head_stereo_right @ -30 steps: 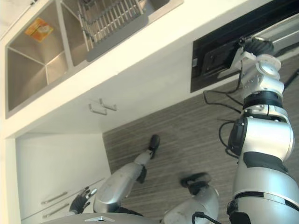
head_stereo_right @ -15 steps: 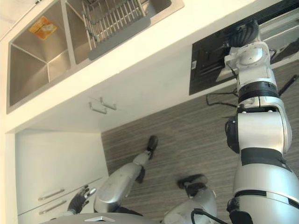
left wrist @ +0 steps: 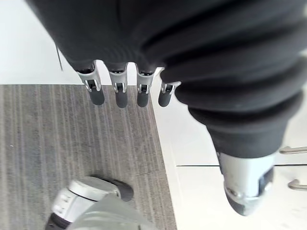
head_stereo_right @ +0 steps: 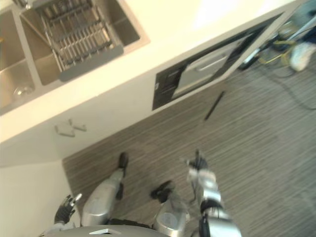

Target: Walk over to the sink, pick up the cup, carry it to the dishwasher, place the cup inside the dishwasher, then close the dishwasher door

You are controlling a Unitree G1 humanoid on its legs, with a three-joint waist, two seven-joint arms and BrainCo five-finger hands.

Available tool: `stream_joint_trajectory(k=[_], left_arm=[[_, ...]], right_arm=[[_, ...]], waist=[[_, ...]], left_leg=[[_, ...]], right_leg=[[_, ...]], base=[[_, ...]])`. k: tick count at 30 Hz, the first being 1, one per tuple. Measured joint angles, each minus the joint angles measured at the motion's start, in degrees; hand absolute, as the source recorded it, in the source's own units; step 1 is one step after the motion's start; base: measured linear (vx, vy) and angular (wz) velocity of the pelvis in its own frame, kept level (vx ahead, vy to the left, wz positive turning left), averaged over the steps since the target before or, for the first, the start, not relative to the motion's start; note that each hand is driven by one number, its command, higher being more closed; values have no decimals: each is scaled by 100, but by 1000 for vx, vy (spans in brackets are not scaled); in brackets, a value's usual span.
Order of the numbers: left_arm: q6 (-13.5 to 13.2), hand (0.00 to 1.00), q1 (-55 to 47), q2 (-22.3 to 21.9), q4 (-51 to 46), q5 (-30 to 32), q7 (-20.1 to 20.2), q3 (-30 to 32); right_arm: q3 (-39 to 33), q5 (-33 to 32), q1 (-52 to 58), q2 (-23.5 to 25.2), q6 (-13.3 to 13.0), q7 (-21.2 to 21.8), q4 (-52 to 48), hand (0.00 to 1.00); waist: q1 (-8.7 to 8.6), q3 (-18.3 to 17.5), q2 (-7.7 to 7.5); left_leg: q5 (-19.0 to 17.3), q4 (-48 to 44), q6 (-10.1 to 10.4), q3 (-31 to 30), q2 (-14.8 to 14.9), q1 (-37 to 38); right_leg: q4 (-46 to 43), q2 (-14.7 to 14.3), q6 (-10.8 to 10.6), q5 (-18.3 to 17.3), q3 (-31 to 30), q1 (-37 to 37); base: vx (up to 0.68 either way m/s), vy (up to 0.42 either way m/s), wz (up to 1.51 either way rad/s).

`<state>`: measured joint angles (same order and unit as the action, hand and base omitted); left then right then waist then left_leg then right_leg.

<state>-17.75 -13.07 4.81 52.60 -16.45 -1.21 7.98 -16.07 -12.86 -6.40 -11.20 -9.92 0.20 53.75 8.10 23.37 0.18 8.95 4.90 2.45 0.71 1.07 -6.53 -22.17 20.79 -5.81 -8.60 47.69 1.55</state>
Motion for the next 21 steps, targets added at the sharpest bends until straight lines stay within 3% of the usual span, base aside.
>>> stream_joint_trajectory(k=[1, 4, 6, 7, 9, 10, 11, 12, 13, 14, 15, 16, 17, 18, 20, 21], left_arm=[[-3, 0, -4, 15, 52, 12, -14, 111], [-8, 0, -37, 22, 200, 166, -149, 118], [-10, 0, -68, 43, 214, 205, -320, 110], [-8, 0, -58, 62, 208, 204, -419, 97], [56, 0, 70, 136, 214, 215, -533, 103], [76, 0, 105, 134, 211, 223, -574, 110], [178, 0, 216, 145, 346, 351, -604, 236], [212, 0, 239, 142, 369, 380, -607, 266], [222, 0, 266, 77, 377, 431, -611, 372], [258, 0, 323, 1, 372, 436, -610, 518], [294, 0, 312, -65, 377, 438, -605, 597], [388, 0, 334, -204, 450, 439, -602, 829], [419, 0, 282, -342, 416, 441, -600, 1010], [421, 0, 262, -375, 419, 440, -605, 1057], [431, 0, 158, -270, 451, 421, -623, 1272], [448, 0, 154, -279, 478, 417, -628, 1284]], right_arm=[[-127, -140, 260, 194, -124, 59, 187, 0], [-275, -345, 738, 441, -220, 202, 566, 0], [-383, -303, 954, 601, -216, 314, 644, 0], [-498, -253, 1060, 752, -221, 364, 681, 0], [-501, -196, 1172, 883, -187, 476, 826, 0], [-503, -164, 1206, 897, -149, 476, 827, 0], [-620, -134, 1253, 901, -65, 479, 836, 0], [-753, -134, 1257, 924, -33, 482, 802, 0], [-947, -133, 1391, 1017, -20, 483, 797, 0], [-1096, -133, 1541, 1053, -11, 482, 787, 0], [-1110, -135, 1640, 1061, 9, 481, 762, 0], [-1115, -141, 1715, 1072, 55, 484, 718, 0], [-1097, -98, 1797, 1094, 61, 486, 666, 0], [-1049, -59, 1781, 1106, 67, 486, 649, 0], [-778, 117, 1666, 1309, 37, 513, 572, 0], [-751, 196, 1647, 1309, 21, 543, 569, 0]], waist=[[-48, -117, -162], [-199, -406, -191], [-284, -618, -175], [-372, -702, -163], [-470, -782, -300], [-477, -798, -357], [-605, -827, -496], [-632, -870, -504], [-643, -919, -581], [-659, -943, -506], [-672, -988, -411], [-644, -1056, -252], [-647, -1180, -144], [-620, -1249, -220], [-500, -1459, -587], [-491, -1486, -573]], left_leg=[[-87, 2, -27, 34, -28, 116], [-208, 2, -99, 12, 78, 448], [-245, 1, -138, -110, 170, 566], [-238, -1, -152, -337, 240, 567], [-207, -1, -146, -640, 198, 550], [-204, 0, -146, -696, 122, 544], [-215, 6, -165, -782, -153, 498], [-338, -13, -217, -747, -185, 483], [-492, -403, -405, -301, -274, 394], [-1052, -1499, -579, 321, -332, 199], [-1378, -1774, -555, 433, -336, 205], [-1545, -1799, -622, 234, -248, 300], [-1458, -1511, -626, 49, -227, 531], [-1395, -1393, -581, -5, -242, 628], [-1347, -1143, -494, -99, -351, 832], [-1332, -1070, -456, -140, -335, 924]], right_leg=[[-18, 13, 37, 41, -36, -137], [-332, -113, 623, 487, -657, -226], [-328, -375, 601, 769, -1423, -202], [-153, -691, 420, 577, -1925, -198], [740, -1272, 276, 61, -2397, -430], [1068, -1387, 263, -72, -2518, -494], [1478, -1520, 192, -76, -2894, -663], [1463, -1535, 167, -169, -2850, -669], [1364, -1390, 1, -282, -2812, -651], [1038, -1342, -540, -438, -2848, -754], [794, -1422, -415, -368, -3006, -783], [-88, -1540, -375, -346, -3517, -542], [-133, -1519, -6, -501, -3788, -425], [89, -1522, 64, -528, -3799, -441], [920, -1411, 82, 31, -3923, -497], [939, -1418, 81, 33, -3902, -595]], base=[[53, -16, -6], [95, 53, 9], [127, 38, 31], [103, -85, 53], [36, -144, 68], [-55, -150, 92], [-50, -132, 91], [-8, -74, 115], [100, -28, 115], [149, -15, 115], [202, 7, 134], [182, -8, 119], [165, -29, 102], [158, -82, 60], [172, -150, 31], [170, -172, 19]])
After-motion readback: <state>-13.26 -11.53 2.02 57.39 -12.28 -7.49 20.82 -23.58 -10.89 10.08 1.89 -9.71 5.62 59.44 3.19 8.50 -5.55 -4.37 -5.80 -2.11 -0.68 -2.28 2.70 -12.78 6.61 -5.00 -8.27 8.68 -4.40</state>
